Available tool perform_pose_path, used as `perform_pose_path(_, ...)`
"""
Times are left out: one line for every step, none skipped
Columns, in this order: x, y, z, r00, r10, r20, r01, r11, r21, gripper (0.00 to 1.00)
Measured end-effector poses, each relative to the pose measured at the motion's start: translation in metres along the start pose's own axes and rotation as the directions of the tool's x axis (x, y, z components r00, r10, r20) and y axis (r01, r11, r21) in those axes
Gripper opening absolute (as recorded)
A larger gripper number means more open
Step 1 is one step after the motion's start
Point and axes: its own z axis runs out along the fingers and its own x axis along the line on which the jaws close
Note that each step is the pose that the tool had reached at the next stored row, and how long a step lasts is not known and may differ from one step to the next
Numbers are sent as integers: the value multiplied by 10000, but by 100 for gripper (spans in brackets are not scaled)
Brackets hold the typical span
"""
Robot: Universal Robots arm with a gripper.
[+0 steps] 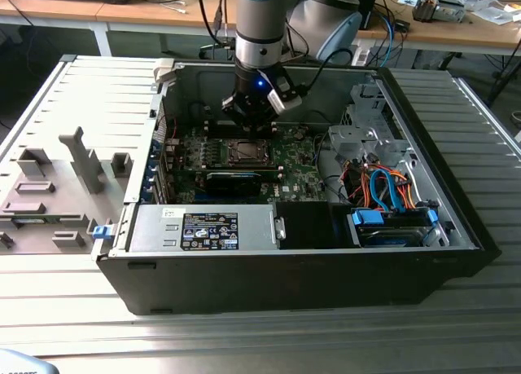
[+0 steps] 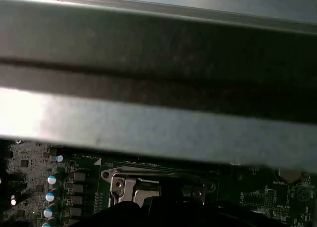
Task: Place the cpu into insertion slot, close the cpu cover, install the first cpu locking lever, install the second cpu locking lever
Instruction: 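Install the first cpu locking lever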
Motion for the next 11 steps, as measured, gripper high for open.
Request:
perform_pose_path(3,-30,0,10000,0,1,0,10000,0,11)
perform_pose_path(7,-60,0,10000,0,1,0,10000,3,11)
perform_pose_path(8,-75,0,10000,-1,-2,1,10000,22,11)
perform_pose_path(10,-86,0,10000,0,-7,0,10000,75,11)
perform_pose_path(11,-95,0,10000,0,-13,0,9999,126,11)
perform_pose_path(13,-103,-1,10000,2,-22,-1,9998,190,11)
perform_pose_path(14,-114,-9,10000,2,-34,-1,9996,279,11)
perform_pose_path(14,-117,-23,10000,0,-35,1,9996,287,11)
perform_pose_path(14,-119,-49,10000,0,-35,1,9996,290,11)
perform_pose_path(15,-121,-75,10000,2,-35,-1,9996,292,11)
perform_pose_path(15,-121,-103,10000,1,-35,0,9996,293,11)
